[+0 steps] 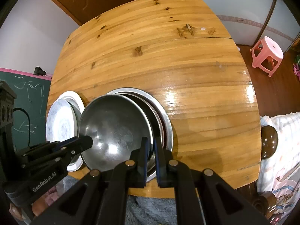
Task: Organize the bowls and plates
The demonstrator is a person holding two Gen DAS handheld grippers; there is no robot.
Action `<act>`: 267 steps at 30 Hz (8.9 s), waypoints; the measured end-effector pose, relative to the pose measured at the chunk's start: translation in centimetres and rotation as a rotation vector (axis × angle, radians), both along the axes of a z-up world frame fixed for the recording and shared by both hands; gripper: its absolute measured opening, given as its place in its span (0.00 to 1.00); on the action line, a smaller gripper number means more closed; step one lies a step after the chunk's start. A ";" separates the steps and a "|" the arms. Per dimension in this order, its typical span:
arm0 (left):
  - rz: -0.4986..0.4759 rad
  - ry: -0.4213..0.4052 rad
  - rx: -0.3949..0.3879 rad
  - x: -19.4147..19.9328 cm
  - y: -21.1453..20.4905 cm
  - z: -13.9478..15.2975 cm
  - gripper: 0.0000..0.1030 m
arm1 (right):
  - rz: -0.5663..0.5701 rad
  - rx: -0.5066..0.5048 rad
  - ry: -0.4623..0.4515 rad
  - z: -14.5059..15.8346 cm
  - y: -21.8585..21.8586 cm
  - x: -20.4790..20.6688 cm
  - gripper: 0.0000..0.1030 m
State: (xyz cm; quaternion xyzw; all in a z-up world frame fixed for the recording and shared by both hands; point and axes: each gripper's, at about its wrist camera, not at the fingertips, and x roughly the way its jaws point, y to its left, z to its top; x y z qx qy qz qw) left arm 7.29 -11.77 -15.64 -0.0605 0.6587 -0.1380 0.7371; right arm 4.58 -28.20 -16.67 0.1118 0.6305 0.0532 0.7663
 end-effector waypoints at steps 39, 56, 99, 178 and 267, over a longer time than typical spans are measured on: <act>-0.001 -0.183 -0.006 -0.9 0.9 4.7 0.67 | 0.038 -0.071 -0.129 3.7 0.9 -1.6 0.12; 0.032 -0.308 -0.053 -0.5 3.8 8.9 0.81 | 0.026 -0.071 -0.303 9.0 -0.6 -3.5 0.57; -0.088 -0.107 -0.159 1.0 1.9 -2.2 0.80 | -0.007 0.076 -0.049 -2.6 -1.8 -0.9 0.57; -0.068 0.015 -0.108 0.7 9.6 3.5 0.38 | 0.210 0.107 0.135 2.8 5.4 2.9 0.27; 0.137 -0.262 0.034 -3.7 17.3 9.0 0.76 | 0.392 -0.013 -0.079 6.4 16.5 0.2 0.33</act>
